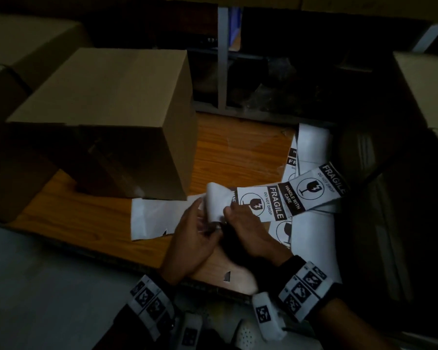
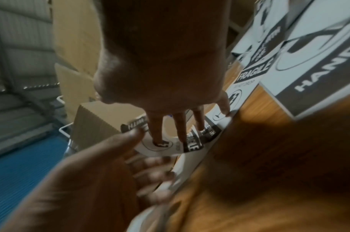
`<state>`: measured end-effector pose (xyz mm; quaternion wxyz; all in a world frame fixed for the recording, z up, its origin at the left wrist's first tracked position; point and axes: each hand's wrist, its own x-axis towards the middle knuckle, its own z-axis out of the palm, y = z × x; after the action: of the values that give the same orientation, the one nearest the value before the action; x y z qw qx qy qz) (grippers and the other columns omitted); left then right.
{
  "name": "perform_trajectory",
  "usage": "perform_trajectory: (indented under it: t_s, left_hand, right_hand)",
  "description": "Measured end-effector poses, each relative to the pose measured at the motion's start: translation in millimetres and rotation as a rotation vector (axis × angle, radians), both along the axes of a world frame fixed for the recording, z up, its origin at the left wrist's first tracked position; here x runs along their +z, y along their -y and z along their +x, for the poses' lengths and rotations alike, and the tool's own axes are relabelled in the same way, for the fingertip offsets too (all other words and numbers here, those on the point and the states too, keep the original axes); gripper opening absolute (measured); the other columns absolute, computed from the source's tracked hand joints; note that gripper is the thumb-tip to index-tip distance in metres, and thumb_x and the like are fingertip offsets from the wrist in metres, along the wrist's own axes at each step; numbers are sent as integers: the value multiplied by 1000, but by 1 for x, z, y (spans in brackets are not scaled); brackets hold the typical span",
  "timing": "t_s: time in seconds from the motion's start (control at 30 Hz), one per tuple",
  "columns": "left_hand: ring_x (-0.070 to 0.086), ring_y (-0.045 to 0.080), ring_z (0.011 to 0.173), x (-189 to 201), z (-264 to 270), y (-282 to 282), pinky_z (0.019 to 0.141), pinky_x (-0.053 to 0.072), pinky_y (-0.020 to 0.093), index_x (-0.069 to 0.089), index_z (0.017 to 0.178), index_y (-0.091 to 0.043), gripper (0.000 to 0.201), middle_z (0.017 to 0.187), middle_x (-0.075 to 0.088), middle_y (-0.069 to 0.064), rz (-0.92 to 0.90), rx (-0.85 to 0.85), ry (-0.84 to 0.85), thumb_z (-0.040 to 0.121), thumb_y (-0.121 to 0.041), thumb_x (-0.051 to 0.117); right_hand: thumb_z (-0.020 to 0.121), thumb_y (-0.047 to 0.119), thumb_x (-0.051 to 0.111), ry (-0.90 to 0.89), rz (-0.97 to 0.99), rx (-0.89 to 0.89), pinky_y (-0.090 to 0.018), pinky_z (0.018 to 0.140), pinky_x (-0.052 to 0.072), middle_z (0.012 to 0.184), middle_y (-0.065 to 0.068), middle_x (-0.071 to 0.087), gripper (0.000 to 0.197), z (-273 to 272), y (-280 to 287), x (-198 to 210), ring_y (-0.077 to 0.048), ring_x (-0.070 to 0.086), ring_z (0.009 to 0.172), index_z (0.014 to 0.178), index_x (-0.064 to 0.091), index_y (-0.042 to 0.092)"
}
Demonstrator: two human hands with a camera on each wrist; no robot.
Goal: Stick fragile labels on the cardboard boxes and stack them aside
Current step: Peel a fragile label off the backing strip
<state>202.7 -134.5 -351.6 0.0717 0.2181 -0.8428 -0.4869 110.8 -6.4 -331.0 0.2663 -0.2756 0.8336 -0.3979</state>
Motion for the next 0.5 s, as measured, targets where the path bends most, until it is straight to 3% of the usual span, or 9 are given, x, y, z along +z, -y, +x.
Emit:
perform_trajectory:
  t_s: [0.07,0.13,0.2,0.23,0.3,0.4,0.5]
  left_hand:
    - [52,6,109,-6,0,-8,93,43,24,33,145,-28,76,122,48,-16,91,26,61,82,-37,74]
    - [61,7,95,-15,-4,-10,80,46,18,51,127,-24,45,106,60,-15,88,106,76,87,-32,70]
    - [67,14,80,-19,-10,-9,70,52,20,63,105,-15,14,89,69,-4,157,200,74,94,-24,62]
    - [68,16,73,-20,-13,-9,65,54,23,65,99,-10,12,84,70,5,245,241,66,97,-20,58]
    - [67,19,63,-19,-18,-10,57,55,25,64,96,-3,16,82,70,17,441,329,55,100,-12,51]
    - [67,23,62,-13,-21,-12,58,55,28,59,95,-10,18,83,70,19,671,466,50,102,-9,42]
    - [70,29,69,-11,-25,-14,61,58,32,56,94,-15,18,85,72,21,835,543,49,103,-19,41]
  right_hand:
    - [102,52,21,-14,89,41,-40,95,35,88,9,42,42,-1,0,3,-19,43,97,72,39,28]
    - [101,55,19,7,107,65,-43,94,37,89,-1,52,54,-4,-2,0,-21,47,93,74,51,20]
    - [99,62,24,19,-22,37,-43,82,44,83,-8,64,70,-10,-5,-10,-20,57,81,80,64,8]
    - [101,53,36,34,-92,-19,-38,78,46,82,-6,67,58,-15,-7,-15,-15,61,79,82,68,8]
    - [99,20,53,43,-120,-98,-24,82,45,97,-1,71,21,-23,-11,-23,-8,63,92,101,73,13]
    - [92,0,53,-127,7,-26,-23,92,41,120,-8,68,33,-33,-12,-35,-19,59,111,119,69,9]
    - [88,1,58,-237,86,37,-21,84,36,113,-12,68,31,-37,-5,-48,-27,59,108,114,73,13]
